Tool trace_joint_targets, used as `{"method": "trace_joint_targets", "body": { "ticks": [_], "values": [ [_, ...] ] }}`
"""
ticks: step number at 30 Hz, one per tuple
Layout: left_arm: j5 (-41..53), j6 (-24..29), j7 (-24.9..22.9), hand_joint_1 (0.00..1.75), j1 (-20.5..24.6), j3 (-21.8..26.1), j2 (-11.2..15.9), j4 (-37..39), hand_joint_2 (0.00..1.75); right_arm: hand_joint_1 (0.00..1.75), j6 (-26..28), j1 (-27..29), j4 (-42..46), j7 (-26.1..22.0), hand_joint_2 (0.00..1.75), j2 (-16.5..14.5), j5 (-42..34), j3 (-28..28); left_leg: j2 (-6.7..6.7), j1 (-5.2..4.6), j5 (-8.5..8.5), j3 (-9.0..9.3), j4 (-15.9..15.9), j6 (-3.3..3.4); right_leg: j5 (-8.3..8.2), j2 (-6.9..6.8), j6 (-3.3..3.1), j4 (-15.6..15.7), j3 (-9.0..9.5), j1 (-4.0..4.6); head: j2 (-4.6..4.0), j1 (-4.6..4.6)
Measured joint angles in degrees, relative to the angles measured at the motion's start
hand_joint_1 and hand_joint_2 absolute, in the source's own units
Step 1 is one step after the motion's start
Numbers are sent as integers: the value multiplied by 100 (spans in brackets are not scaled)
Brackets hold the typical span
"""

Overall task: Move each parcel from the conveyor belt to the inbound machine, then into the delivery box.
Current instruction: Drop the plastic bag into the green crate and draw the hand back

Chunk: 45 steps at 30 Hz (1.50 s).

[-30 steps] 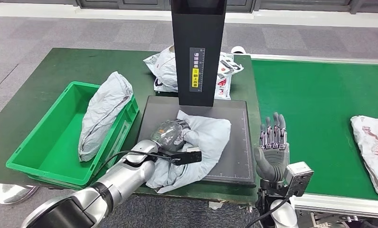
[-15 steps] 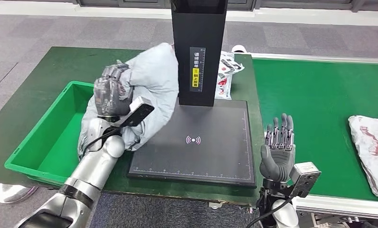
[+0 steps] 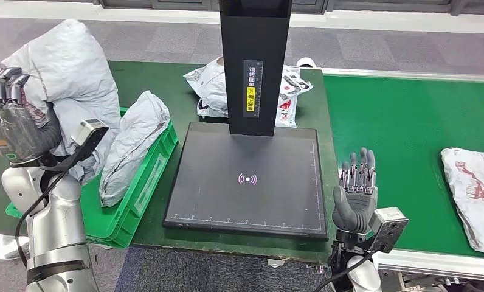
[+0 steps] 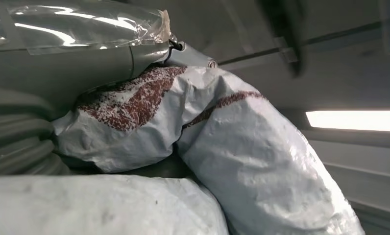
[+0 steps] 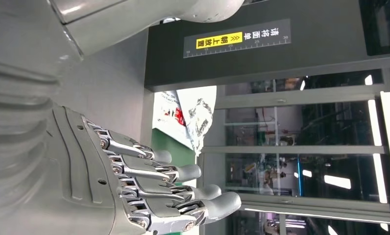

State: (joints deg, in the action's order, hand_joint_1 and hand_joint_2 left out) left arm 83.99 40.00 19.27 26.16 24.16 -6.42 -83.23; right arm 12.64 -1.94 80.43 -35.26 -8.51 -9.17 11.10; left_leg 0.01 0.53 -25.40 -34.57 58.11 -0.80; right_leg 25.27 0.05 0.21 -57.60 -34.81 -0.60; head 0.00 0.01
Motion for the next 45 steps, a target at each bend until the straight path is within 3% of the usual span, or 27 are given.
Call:
{"method": "trace_joint_targets", "body": {
  "ticks": [2, 3, 5, 7, 10, 15, 22, 26, 29, 32, 34, 38, 45],
  "values": [
    [350, -182, -1372, 175, -43, -283, 365, 343, 175, 0, 35, -5, 0, 41, 175, -2, 30, 0, -2, -1, 1, 3, 0, -2, 1, -2, -3, 0, -2, -1, 0, 1],
    [470, -442, -2249, 165, -28, -558, 612, 654, 175, 0, 47, -7, 0, 73, 175, -3, 54, 0, 0, -1, 1, 5, 0, -3, 2, 0, -4, 1, -3, -1, 0, 2],
    [557, -1262, -3766, 79, 60, -1151, 1076, 1380, 175, 0, 23, -5, 2, 142, 175, -6, 116, -1, 4, -2, 3, 6, -1, -7, 0, 6, -7, 1, -4, 2, 0, 0],
    [568, -2076, -4383, 0, 127, -1603, 1417, 2138, 175, 0, -65, 0, 4, 204, 175, -8, 201, -1, 11, -1, 8, 5, -1, -14, -3, 13, -12, 0, -6, 8, 0, -1],
    [580, -2620, -4204, 0, 169, -2058, 1722, 3071, 175, 0, -219, 13, 10, 301, 175, -19, 352, -2, 21, 0, 11, 4, -1, -19, -9, 21, -18, 0, -10, 11, 0, 0],
    [586, -2395, -4207, 0, 448, -2293, 1873, 3945, 175, 0, -338, 85, 40, 556, 175, -72, 590, -79, 21, 0, 8, 1, 0, -19, -10, 20, -19, 1, -9, 9, 0, -1],
    [533, -2296, -4195, 0, 705, -2378, 1908, 4389, 175, 0, -376, 105, 61, 662, 175, -110, 706, -101, 20, 0, 7, 5, -1, -26, -10, 20, -21, 0, -10, 13, 0, 0],
    [-360, -2234, -3225, 0, 891, -2167, 1864, 4640, 175, 0, -390, 134, 59, 717, 175, -110, 790, -101, 18, 5, 12, 5, -1, -31, -11, 17, -24, -2, -9, 18, 0, 0],
    [-1273, -1706, -2385, 0, 1049, -1824, 1788, 4794, 175, 0, -393, 229, 61, 696, 175, -103, 786, -101, 17, 8, 13, 4, 0, -32, -14, 16, -27, -2, -9, 21, 0, 0],
    [-2661, -1183, -1285, 0, 1125, -1447, 1673, 4686, 175, 0, -367, 343, 97, 707, 175, -75, 749, -101, 20, 8, 12, 3, 0, -32, -15, 19, -28, -2, -11, 20, 0, 0],
    [-3751, -1121, -618, 0, 1105, -1215, 1574, 4433, 175, 0, -337, 397, 122, 719, 175, -45, 723, -101, 21, 7, 10, 2, 0, -31, -15, 20, -28, -1, -12, 19, 0, 0],
    [-5267, -1699, -167, 0, 991, -991, 1422, 3874, 175, 0, -308, 427, 125, 685, 175, 13, 667, -101, 19, 6, 7, -3, 0, -28, -13, 19, -27, 1, -12, 18, 0, 1],
    [-5978, -2078, -11, 0, 923, -896, 1315, 3363, 175, 0, -296, 418, 120, 643, 175, 78, 630, -101, 18, 6, 7, -3, 0, -29, -14, 19, -27, 1, -12, 19, 0, 1]
  ]
}}
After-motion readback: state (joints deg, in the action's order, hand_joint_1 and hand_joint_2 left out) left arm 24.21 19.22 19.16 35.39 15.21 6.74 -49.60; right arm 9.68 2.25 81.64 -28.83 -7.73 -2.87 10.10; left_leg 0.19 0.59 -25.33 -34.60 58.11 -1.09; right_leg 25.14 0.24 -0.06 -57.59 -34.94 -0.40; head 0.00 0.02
